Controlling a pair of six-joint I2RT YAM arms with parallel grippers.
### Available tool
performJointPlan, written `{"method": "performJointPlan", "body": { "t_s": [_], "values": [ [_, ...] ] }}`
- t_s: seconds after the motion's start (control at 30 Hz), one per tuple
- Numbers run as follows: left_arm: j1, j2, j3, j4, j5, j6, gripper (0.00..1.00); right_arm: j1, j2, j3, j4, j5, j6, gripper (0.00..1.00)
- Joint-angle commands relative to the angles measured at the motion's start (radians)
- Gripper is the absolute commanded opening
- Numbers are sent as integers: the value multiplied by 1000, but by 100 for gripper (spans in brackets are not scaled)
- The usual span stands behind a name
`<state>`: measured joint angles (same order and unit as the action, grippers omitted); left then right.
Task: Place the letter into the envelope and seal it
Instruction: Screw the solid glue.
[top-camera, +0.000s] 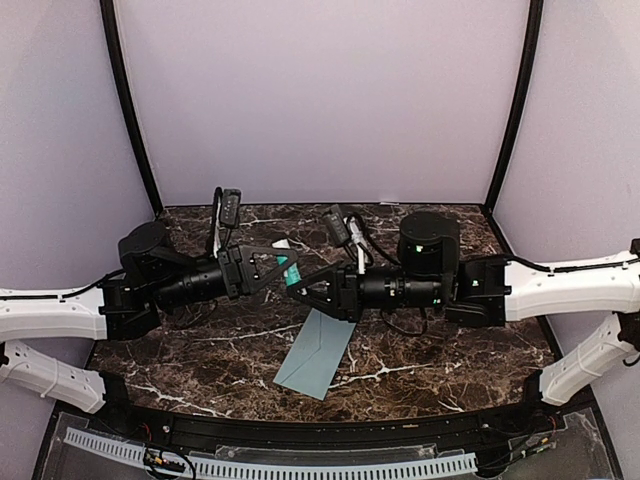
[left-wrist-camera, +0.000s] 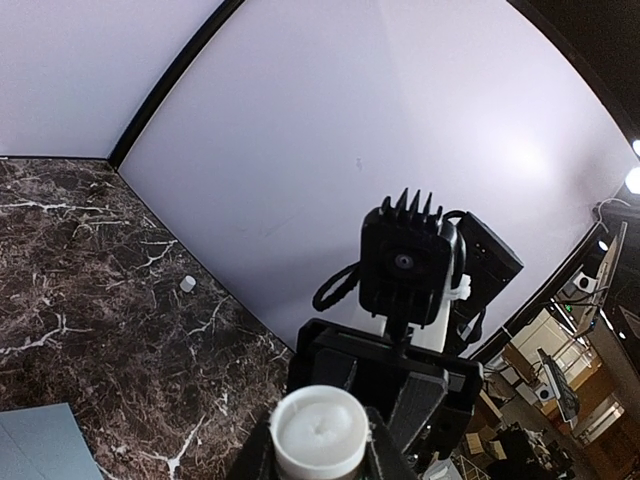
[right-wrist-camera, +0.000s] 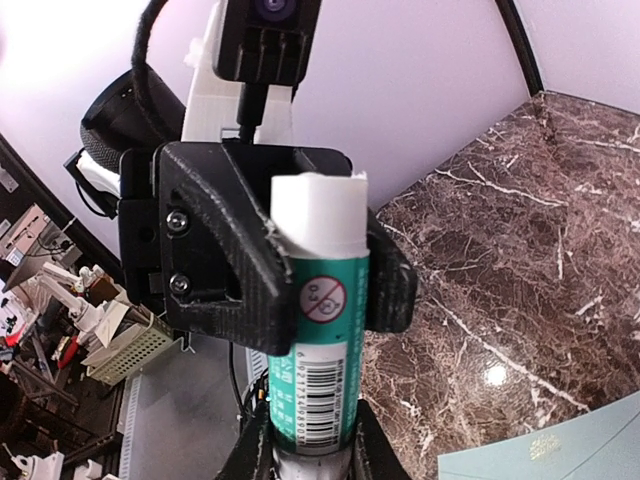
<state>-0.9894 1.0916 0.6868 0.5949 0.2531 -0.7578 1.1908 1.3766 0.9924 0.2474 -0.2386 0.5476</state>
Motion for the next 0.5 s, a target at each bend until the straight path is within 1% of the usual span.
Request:
{"method": "performJointPlan", "body": {
  "t_s": [0.0, 0.03, 0.07, 0.1, 0.13, 0.2, 0.3, 0.47],
  "values": [
    [3, -20, -14, 49, 31, -12, 4, -2, -21, -25, 80, 18, 9, 15],
    [3, -17, -13, 50, 41, -16, 15, -2, -23, -29, 89, 25, 12, 15],
    [2, -14, -13, 53, 47, -17, 23, -2, -27, -34, 100, 29, 15, 15],
    [2, -10, -13, 54, 58, -20, 26, -2, -29, -39, 109, 34, 18, 15],
    [2, -8, -12, 56, 65, -21, 32, -2, -33, -44, 119, 39, 21, 14],
    [2, -1, -14, 61, 86, -29, 39, -3, -37, -46, 131, 48, 21, 14],
    [0, 12, -18, 77, 100, -42, 42, -2, -40, -45, 135, 55, 19, 14],
    [0, 33, -25, 100, 120, -63, 41, -2, -44, -47, 134, 70, 20, 12]
  ]
}}
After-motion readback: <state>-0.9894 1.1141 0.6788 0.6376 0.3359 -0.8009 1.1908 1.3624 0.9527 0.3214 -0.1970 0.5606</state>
